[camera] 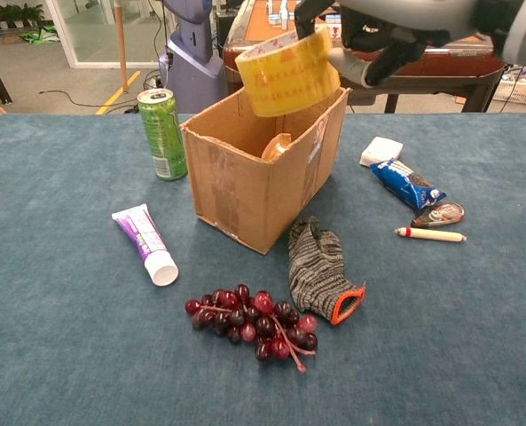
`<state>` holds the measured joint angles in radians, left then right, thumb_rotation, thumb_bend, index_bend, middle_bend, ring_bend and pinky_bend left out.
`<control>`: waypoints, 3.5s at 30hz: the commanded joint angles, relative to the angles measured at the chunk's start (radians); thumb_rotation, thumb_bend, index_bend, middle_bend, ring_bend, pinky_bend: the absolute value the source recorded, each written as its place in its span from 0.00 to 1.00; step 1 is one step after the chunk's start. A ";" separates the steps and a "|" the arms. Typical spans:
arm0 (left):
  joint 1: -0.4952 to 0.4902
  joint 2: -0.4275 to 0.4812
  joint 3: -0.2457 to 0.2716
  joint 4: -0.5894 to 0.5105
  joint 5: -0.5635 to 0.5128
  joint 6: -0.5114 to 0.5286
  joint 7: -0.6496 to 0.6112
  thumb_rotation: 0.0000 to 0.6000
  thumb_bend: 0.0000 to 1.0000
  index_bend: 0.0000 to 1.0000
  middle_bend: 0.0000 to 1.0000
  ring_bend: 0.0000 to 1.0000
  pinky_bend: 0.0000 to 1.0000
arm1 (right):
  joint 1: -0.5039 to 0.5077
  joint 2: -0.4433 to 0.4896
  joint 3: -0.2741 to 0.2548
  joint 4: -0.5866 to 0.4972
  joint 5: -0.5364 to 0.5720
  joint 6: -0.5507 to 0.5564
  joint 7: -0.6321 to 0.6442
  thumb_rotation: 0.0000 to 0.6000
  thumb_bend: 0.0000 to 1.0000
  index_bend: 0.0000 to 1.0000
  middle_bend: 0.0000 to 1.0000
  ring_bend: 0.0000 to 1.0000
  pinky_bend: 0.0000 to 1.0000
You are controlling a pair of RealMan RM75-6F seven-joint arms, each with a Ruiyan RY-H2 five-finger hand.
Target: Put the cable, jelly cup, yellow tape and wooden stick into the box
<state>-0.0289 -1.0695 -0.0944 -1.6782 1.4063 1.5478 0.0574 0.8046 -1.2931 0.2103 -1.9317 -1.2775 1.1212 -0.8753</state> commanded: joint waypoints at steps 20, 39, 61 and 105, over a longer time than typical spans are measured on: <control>0.003 0.003 0.006 -0.006 0.015 0.007 0.000 1.00 0.13 0.27 0.40 0.30 0.50 | 0.092 -0.198 0.065 0.341 0.074 -0.006 0.176 1.00 0.00 0.26 1.00 1.00 1.00; -0.003 -0.004 0.005 0.001 0.002 -0.007 0.014 1.00 0.13 0.27 0.40 0.30 0.50 | -0.188 0.078 -0.173 0.051 -0.084 0.172 0.192 1.00 0.08 0.46 1.00 1.00 1.00; 0.000 0.000 0.001 0.001 -0.005 -0.004 0.000 1.00 0.13 0.27 0.40 0.30 0.50 | -0.224 -0.039 -0.173 0.313 0.144 -0.027 0.261 1.00 0.97 0.42 1.00 1.00 1.00; 0.007 0.008 -0.003 -0.008 -0.001 0.011 -0.014 1.00 0.13 0.27 0.40 0.30 0.50 | -0.141 -0.255 -0.133 0.608 0.179 -0.214 0.346 1.00 0.97 0.42 1.00 1.00 1.00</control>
<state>-0.0223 -1.0617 -0.0971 -1.6861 1.4057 1.5587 0.0438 0.6622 -1.5469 0.0769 -1.3256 -1.0991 0.9087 -0.5280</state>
